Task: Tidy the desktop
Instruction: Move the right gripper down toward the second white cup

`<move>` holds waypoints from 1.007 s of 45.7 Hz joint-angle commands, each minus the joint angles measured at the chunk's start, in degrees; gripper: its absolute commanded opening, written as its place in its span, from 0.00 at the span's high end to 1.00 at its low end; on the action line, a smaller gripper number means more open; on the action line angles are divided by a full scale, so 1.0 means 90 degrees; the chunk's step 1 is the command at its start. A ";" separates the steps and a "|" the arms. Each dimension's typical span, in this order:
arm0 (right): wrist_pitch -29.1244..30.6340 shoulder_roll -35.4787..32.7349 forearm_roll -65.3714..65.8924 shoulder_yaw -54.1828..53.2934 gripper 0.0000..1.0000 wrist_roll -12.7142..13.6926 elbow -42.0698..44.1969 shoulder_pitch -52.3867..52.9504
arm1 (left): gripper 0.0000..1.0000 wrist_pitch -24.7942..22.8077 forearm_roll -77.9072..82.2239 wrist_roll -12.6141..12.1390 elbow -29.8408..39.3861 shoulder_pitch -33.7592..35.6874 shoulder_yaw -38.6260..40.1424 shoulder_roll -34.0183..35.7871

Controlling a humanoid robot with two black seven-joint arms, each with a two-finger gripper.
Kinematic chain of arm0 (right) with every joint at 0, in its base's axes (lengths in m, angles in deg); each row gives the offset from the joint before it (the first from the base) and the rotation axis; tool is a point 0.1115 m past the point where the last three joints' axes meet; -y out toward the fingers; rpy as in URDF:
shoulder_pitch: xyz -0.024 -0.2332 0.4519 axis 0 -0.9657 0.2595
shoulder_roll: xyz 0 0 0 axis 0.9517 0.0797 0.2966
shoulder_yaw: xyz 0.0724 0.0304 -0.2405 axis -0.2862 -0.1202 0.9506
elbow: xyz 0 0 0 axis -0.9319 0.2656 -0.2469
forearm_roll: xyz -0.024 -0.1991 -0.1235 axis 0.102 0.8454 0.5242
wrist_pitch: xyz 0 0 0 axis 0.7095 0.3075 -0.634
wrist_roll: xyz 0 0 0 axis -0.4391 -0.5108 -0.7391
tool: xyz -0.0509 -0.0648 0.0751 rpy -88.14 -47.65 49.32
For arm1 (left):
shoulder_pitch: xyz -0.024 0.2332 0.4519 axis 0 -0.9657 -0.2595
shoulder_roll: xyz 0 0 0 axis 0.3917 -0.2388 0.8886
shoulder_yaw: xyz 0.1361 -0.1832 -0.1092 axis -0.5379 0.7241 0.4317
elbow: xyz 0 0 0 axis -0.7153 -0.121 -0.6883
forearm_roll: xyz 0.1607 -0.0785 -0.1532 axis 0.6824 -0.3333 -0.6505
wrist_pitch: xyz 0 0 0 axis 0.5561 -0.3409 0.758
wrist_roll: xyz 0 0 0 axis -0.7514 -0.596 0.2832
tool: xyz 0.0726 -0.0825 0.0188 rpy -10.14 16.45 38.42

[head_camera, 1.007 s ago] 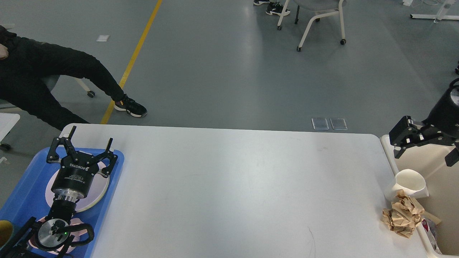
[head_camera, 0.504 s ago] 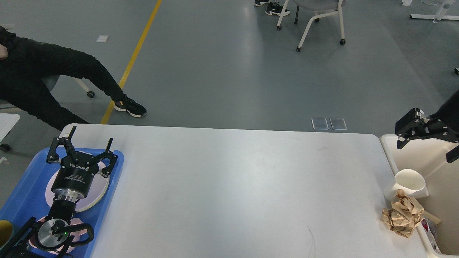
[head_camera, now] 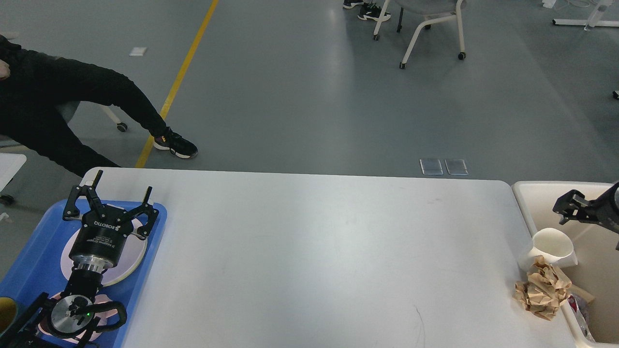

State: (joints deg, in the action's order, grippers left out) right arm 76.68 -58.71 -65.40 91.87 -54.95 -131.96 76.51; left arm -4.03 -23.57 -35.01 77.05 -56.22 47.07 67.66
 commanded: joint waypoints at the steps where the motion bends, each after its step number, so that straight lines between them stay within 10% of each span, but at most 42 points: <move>1: -0.0081 0.0000 -0.0041 -0.0442 0.00 -0.0001 0.0709 -0.0829 | 0.04 0.0000 0.0001 0.0000 0.0000 0.0000 0.0000 0.0001; 46: -0.1028 0.0507 -0.0051 -0.2025 0.05 -0.0001 0.1980 -0.2998 | 0.04 0.0000 0.0001 0.0000 0.0000 0.0000 -0.0010 0.0001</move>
State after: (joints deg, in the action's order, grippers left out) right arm 69.40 -54.80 -65.77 74.57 -54.95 -114.28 50.27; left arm -4.03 -23.57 -35.01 77.05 -56.22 47.03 67.67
